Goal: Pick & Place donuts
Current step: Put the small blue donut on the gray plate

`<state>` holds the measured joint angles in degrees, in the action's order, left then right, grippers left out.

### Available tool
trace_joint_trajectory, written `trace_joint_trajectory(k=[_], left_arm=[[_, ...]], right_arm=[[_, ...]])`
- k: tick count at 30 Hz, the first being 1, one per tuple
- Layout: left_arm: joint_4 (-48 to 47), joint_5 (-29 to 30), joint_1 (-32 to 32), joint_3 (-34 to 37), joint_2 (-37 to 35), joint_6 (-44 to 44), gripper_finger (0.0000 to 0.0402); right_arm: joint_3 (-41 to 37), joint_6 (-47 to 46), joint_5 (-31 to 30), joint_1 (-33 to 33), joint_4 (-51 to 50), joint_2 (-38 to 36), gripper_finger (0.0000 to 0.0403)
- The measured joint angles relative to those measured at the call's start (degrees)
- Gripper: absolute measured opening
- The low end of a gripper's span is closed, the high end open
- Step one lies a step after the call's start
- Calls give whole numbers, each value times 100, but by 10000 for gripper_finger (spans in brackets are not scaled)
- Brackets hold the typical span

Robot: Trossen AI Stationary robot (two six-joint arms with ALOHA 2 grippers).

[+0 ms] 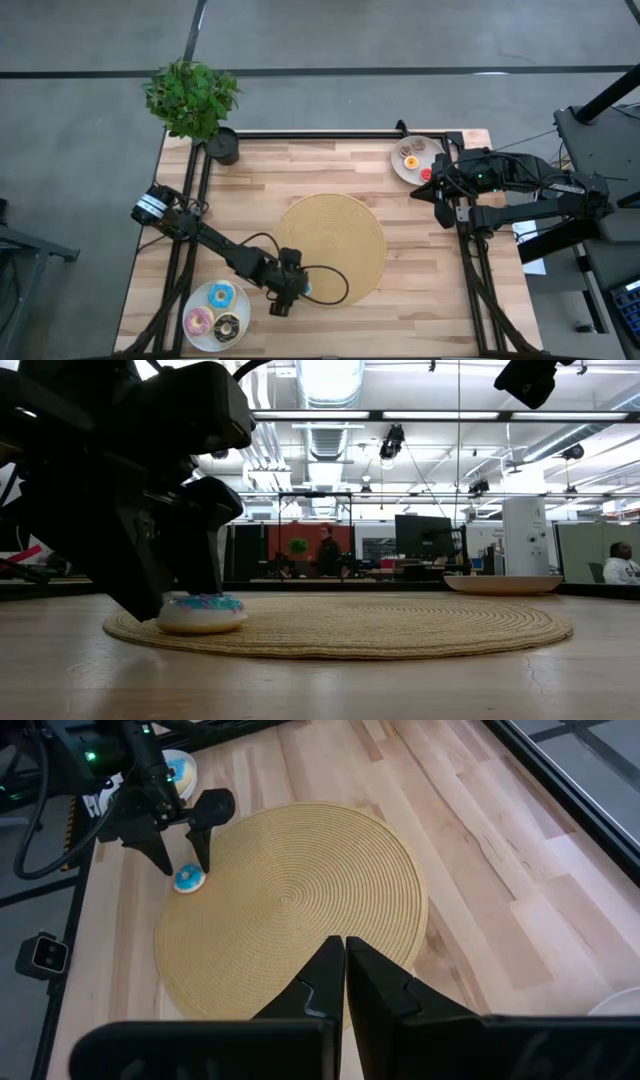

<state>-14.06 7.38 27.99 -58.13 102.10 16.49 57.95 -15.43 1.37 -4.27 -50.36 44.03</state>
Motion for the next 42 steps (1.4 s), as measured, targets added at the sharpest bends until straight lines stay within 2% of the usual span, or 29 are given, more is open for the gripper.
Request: trace_joint_trajectory(k=[27,37,42], left_arm=[[-59,0,-15,0,0,196,250],[-57,0,-15,2,0,200,204],[-57,-2,-15,-6,0,199,193]], right_arm=[[0,62,0,0,0,2,9],[0,60,0,0,1,2,9],[0,60,0,-1,-1,7,9]])
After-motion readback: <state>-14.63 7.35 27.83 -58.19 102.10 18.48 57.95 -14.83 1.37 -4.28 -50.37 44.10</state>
